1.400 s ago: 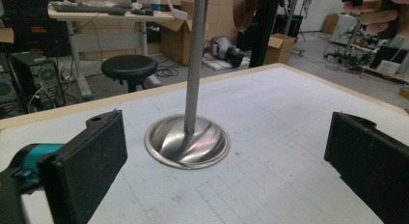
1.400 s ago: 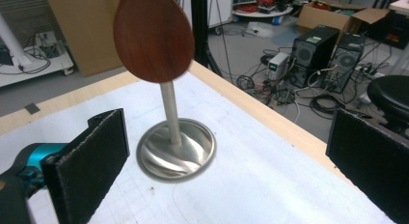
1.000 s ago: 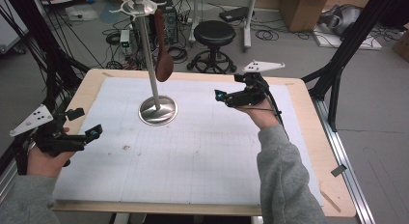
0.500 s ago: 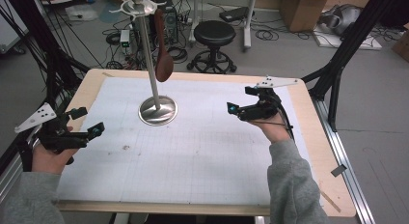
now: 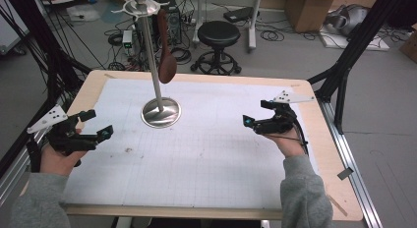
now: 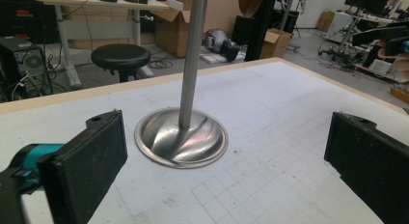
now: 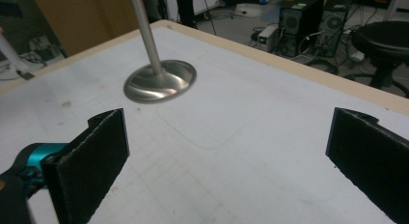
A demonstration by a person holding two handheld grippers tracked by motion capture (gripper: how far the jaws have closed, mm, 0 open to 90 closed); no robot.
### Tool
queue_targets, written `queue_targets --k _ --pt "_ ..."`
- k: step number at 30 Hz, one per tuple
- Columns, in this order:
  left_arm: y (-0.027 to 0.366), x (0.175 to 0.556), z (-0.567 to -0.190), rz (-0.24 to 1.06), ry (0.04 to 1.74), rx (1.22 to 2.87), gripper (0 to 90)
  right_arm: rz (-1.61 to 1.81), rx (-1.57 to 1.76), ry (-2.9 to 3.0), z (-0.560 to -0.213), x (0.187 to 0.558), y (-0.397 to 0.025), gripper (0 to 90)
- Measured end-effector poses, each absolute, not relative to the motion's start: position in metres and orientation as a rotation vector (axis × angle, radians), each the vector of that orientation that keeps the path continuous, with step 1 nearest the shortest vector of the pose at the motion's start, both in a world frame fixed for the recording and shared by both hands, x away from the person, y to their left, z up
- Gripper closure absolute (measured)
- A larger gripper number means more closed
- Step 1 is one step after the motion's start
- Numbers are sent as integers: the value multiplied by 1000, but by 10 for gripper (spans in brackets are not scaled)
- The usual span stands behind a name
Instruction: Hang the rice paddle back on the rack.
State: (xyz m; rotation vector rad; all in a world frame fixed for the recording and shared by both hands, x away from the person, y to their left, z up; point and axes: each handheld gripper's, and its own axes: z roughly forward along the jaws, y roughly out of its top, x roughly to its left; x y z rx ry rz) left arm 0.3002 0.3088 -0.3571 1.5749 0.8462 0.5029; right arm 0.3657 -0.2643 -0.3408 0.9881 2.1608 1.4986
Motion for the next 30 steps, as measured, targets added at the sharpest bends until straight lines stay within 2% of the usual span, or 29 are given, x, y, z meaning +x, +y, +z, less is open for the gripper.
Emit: queue_targets --k 15,24,30 --pt "307 301 -360 504 851 1594 17 1515 1080 2087 -359 350 -303 0" --pt "306 302 -361 505 852 1591 17 1500 1086 2055 -361 342 -311 1" --pt "307 302 -361 510 850 1602 17 1449 1110 2054 -378 335 -318 1"
